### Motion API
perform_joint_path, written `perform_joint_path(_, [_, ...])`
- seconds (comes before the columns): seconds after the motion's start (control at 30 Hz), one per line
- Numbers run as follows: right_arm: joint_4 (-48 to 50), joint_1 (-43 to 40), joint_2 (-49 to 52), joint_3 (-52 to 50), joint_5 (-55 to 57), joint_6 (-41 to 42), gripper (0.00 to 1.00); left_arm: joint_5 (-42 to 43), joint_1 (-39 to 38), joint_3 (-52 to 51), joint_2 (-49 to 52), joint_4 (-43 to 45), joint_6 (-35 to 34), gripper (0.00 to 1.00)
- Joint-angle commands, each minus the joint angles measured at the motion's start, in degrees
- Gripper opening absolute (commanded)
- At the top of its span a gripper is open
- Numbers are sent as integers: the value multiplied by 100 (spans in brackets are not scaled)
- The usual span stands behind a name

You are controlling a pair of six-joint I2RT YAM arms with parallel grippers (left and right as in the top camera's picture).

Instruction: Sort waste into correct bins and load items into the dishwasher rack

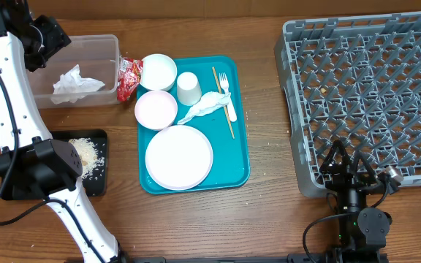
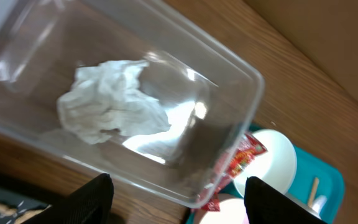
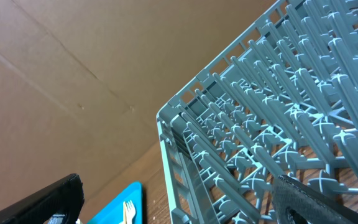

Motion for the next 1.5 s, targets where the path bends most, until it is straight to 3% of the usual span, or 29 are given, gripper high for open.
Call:
perform_joint_path(0.0, [33, -15, 2, -57, 39, -39, 100, 1316, -133, -39, -55, 31, 1019, 70])
perform_joint_path(0.13, [33, -15, 2, -57, 39, -39, 100, 1880, -564, -39, -52, 17, 1453, 71])
perform_joint_path(0.27, [33, -15, 2, -57, 39, -39, 100, 1161, -1362, -39, -44, 7, 1231, 76])
perform_joint_path(0.33, [33, -15, 2, -57, 39, -39, 100, -260, -1987, -39, -15, 24, 199, 76])
perform_joint_path(0.37, [33, -15, 2, -57, 39, -39, 100, -557, -2100, -39, -9, 22, -48, 77])
perform_joint_path(0.4, [33, -15, 2, -57, 39, -39, 100, -1329, -2452, -57, 4, 24, -922, 84])
perform_joint_path(0.43, [33, -15, 2, -57, 39, -39, 100, -1561, -2605, -76, 4, 22, -1307, 81])
perform_joint_path(0.47, [33, -15, 2, -57, 39, -39, 100, -1720, -2765, -85, 4, 24, -1711, 77])
perform_joint_path(0.5, [33, -15, 2, -57, 39, -39, 100, -1875, -3008, -129, 4, 76, -2400, 84])
perform_joint_path(0.53, [33, -15, 2, -57, 39, -39, 100, -1967, -3108, -140, 7, 92, -2811, 100])
perform_joint_path(0.7, [33, -15, 2, -57, 39, -39, 100, -2186, -3180, -142, 11, 90, -4710, 100])
perform_joint_path(0.77, [33, -15, 2, -57, 39, -39, 100, -2149, -3064, -142, 33, 90, -5134, 100])
perform_joint_path(1.23, [33, -15, 2, -57, 39, -39, 100, -1902, -2632, -142, 610, -212, -5246, 100])
perform_joint_path(1.47, [33, -15, 2, -57, 39, -39, 100, -2553, -2618, -140, 590, -345, -4371, 100])
